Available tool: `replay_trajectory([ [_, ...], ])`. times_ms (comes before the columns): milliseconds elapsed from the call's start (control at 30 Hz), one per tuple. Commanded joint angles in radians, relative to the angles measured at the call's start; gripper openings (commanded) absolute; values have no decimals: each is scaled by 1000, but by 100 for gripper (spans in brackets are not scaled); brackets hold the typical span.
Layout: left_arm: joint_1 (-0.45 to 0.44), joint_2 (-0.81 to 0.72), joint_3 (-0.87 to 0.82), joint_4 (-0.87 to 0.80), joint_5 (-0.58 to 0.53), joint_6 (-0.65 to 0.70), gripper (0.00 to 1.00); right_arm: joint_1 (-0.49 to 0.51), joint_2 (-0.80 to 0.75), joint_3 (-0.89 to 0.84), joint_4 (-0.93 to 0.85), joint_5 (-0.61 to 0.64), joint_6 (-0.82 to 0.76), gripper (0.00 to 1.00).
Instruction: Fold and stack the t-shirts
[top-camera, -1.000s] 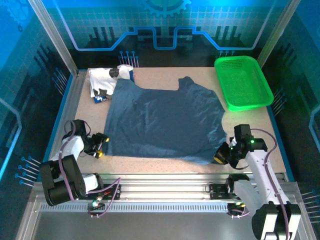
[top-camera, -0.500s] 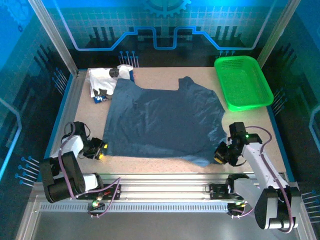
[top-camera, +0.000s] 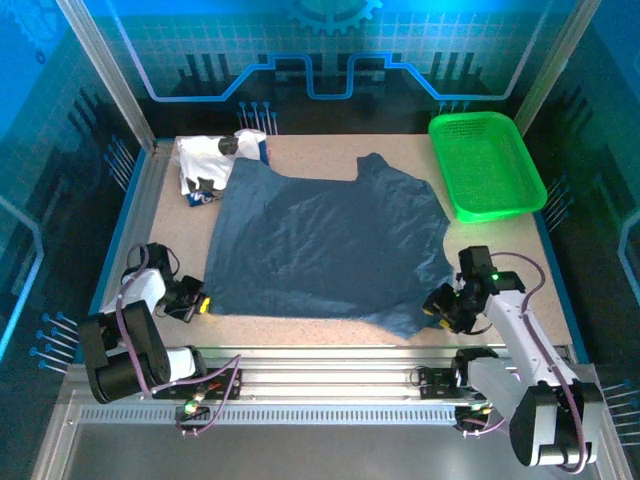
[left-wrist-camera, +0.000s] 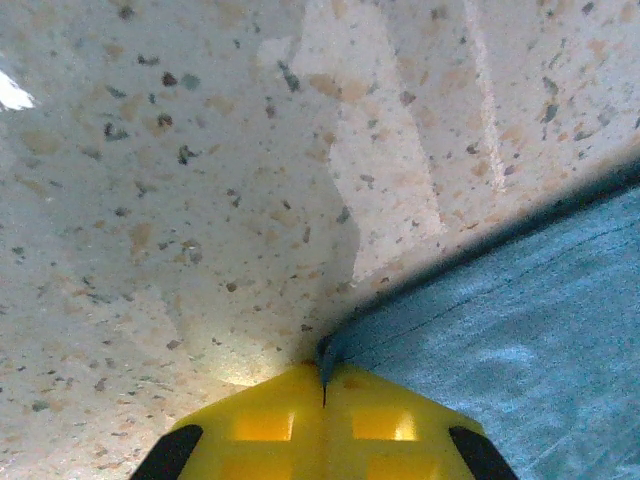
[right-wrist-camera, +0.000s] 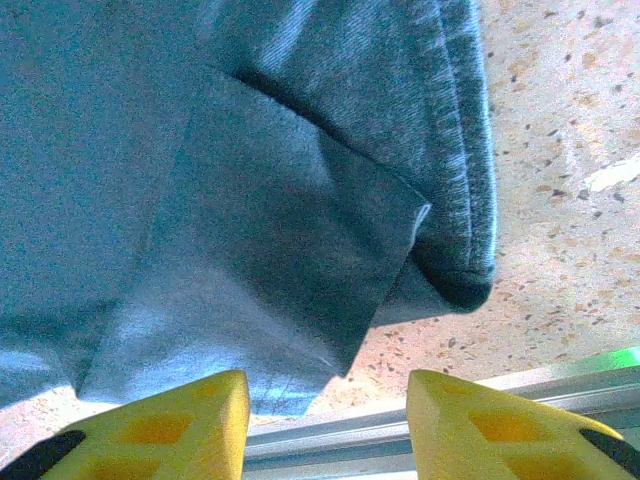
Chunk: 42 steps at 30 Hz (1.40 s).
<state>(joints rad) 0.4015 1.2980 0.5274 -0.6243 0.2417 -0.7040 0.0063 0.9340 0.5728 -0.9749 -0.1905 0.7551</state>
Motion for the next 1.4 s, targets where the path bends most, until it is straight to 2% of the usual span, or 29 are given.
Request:
replay_trajectory([
  [0,-30,79,-67,234,134,15,0,-34,-2,-17,-31,-7,-5,47],
  [233,-29,77,-69,240,140,21,0,-114,47,-30,21,-23,-43,45],
  [500,-29,75,-72,249,149,18,0,-129,135,-45,119,-4,-40,39],
  [867,-29,71,-74,259,168,15,0,-141,232,-28,174,46,-57,27],
  [1067,-30,59,-74,266,190,14,0,-150,224,-14,173,75,-45,5],
  [1133,-29,49,-63,258,198,16,0,-150,202,0,149,82,-45,0],
  [1367,-29,-21,-15,180,220,28,0,-146,106,50,39,64,-48,0],
])
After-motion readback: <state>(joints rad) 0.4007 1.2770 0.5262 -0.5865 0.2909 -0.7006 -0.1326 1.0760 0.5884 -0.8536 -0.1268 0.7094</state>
